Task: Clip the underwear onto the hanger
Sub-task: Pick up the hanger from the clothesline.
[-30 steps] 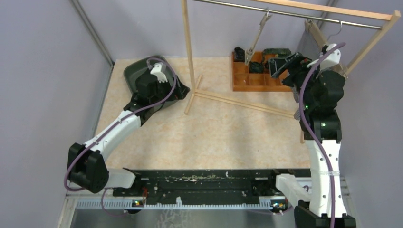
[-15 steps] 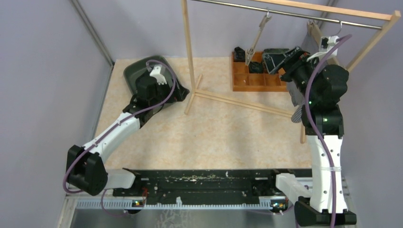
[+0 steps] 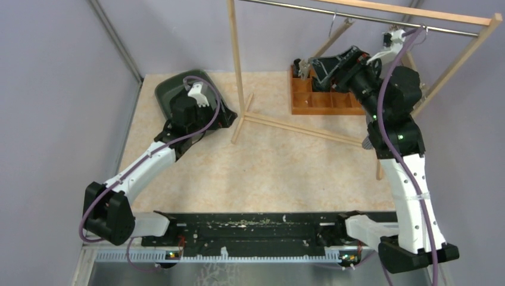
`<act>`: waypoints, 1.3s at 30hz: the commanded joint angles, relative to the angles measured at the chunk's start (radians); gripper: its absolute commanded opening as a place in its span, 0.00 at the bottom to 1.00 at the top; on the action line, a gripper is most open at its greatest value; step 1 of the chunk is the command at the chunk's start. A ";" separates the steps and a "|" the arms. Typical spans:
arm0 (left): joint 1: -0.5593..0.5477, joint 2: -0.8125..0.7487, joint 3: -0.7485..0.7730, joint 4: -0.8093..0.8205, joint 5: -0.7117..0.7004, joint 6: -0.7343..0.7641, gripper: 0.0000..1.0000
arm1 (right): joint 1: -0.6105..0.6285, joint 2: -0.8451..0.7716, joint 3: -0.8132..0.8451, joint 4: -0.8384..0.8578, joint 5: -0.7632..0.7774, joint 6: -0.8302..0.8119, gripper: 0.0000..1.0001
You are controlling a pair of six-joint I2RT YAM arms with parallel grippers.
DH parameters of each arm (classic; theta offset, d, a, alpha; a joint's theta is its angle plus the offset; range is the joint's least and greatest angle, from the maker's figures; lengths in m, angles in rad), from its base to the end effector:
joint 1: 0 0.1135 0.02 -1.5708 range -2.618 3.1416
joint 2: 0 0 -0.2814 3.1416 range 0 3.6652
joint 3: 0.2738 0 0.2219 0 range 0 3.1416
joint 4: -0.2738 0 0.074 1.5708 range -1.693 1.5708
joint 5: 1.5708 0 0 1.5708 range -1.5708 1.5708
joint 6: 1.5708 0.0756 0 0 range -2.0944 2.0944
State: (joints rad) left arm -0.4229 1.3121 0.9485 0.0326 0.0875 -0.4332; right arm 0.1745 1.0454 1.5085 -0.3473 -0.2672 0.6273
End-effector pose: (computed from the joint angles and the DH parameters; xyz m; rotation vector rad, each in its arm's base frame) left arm 0.2802 -0.1333 0.3171 0.0510 1.9555 -0.6572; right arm 0.1828 0.0525 0.5230 0.1160 1.5117 0.8425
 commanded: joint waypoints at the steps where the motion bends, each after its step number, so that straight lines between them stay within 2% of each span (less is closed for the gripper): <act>1: 0.005 -0.010 0.004 0.039 0.010 -0.006 1.00 | 0.155 0.065 0.113 -0.021 0.240 -0.031 0.88; 4: 0.005 -0.014 -0.003 0.041 0.010 -0.003 1.00 | 0.280 0.137 0.177 -0.063 0.406 -0.035 0.88; 6: 0.007 -0.016 -0.007 0.041 0.010 0.000 1.00 | 0.320 0.209 0.212 -0.081 0.460 -0.006 0.88; 12: 0.006 -0.044 -0.027 0.042 -0.006 0.015 1.00 | 0.353 0.326 0.301 -0.156 0.603 0.064 0.88; 19: 0.008 -0.046 -0.037 0.047 -0.006 0.018 1.00 | 0.353 0.281 0.251 -0.181 0.729 0.044 0.88; 25: 0.008 -0.044 -0.045 0.058 0.003 0.007 1.00 | 0.352 0.126 0.108 -0.098 0.717 -0.036 0.87; 29: 0.008 -0.042 -0.050 0.059 0.005 0.002 1.00 | 0.327 0.052 0.098 -0.127 0.718 -0.085 0.87; 39: 0.007 -0.043 -0.054 0.057 0.000 -0.001 1.00 | 0.075 0.006 0.049 -0.177 0.535 -0.117 0.89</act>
State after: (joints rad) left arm -0.4225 1.2858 0.8986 0.0681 0.0830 -0.4297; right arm 0.3161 1.0489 1.5906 -0.5285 0.3687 0.5407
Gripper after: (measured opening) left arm 0.997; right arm 0.884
